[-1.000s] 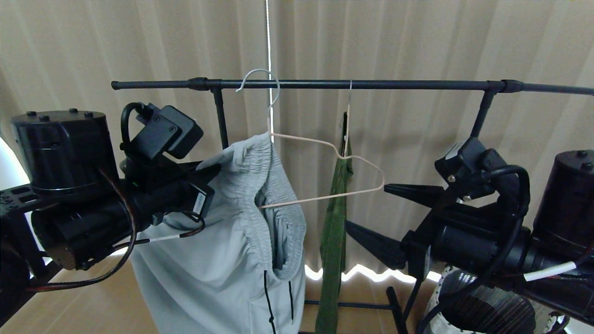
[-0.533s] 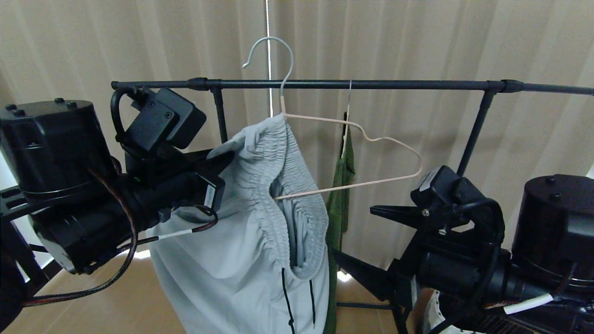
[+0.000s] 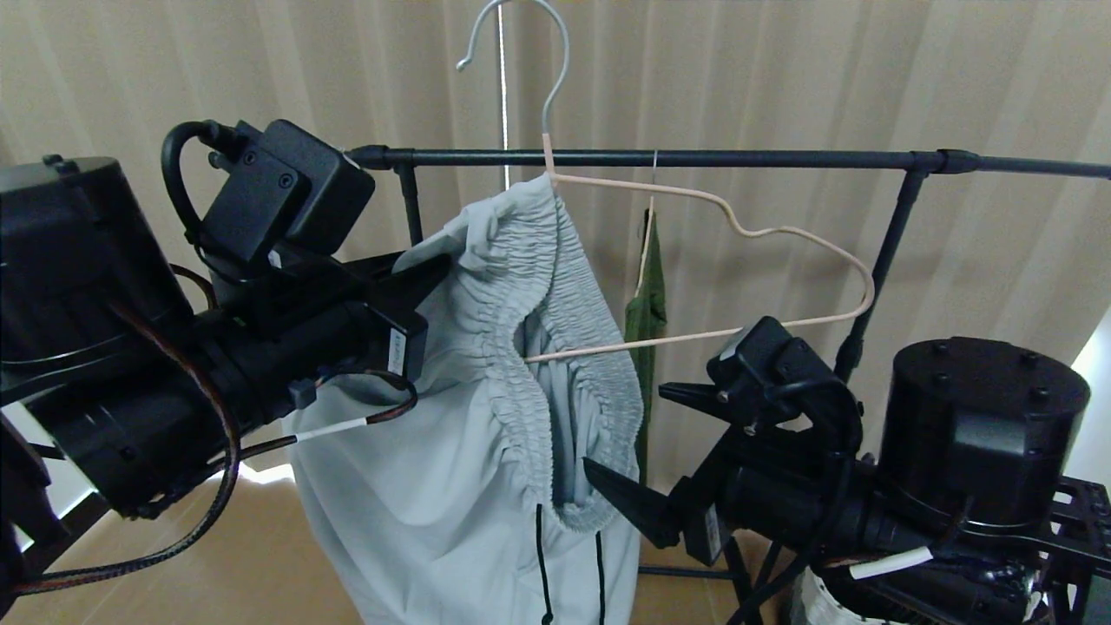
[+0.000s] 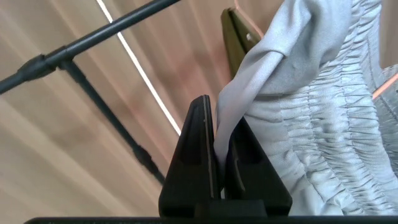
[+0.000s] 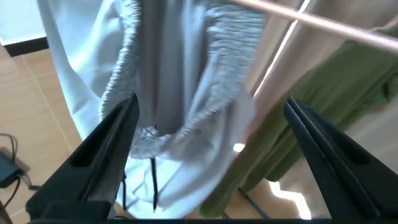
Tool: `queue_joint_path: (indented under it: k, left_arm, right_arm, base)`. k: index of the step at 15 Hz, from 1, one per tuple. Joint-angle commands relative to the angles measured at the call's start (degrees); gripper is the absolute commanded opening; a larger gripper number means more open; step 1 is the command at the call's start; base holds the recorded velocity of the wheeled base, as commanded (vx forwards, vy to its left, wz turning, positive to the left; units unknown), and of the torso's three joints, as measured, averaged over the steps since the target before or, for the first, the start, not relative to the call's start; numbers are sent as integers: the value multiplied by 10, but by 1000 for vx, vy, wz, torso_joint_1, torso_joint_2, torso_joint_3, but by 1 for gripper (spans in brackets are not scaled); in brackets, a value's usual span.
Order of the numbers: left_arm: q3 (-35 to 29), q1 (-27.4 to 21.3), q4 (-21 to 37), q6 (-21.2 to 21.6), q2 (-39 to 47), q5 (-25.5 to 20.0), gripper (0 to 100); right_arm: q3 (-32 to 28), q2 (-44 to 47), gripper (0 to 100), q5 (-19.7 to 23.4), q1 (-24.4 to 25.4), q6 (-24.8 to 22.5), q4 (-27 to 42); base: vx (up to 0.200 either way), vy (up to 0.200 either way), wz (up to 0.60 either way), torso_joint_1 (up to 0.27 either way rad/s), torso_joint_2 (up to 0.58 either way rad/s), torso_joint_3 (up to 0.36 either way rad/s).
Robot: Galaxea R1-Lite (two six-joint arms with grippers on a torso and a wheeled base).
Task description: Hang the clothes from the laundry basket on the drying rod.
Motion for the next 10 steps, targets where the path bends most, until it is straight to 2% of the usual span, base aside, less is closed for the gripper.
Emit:
queue_joint_path:
  k: [1, 5, 7, 8, 10]
  left_arm:
    - [0, -1, 0, 0, 0, 0, 0]
    - [0, -1, -12, 0, -3, 0, 0]
    - [0, -1, -25, 0, -5, 0, 0]
    - [0, -1, -28, 0, -4, 0, 0]
    - [0, -1, -28, 0, -5, 0, 0]
  right_arm:
    - [-4, 15, 100, 0, 1, 2, 0]
    - [3, 17, 100, -1, -3, 8, 1]
    - [11, 26, 100, -3, -12, 25, 0]
    - [10, 28, 0, -6, -16, 31, 0]
    - [11, 23, 0, -19, -21, 31, 1]
  base:
    - [0, 0, 0, 0, 0, 0]
    - [0, 0, 0, 0, 0, 0]
    - [0, 0, 0, 0, 0, 0]
    - [0, 0, 0, 0, 0, 0]
    - [0, 0, 0, 0, 0, 0]
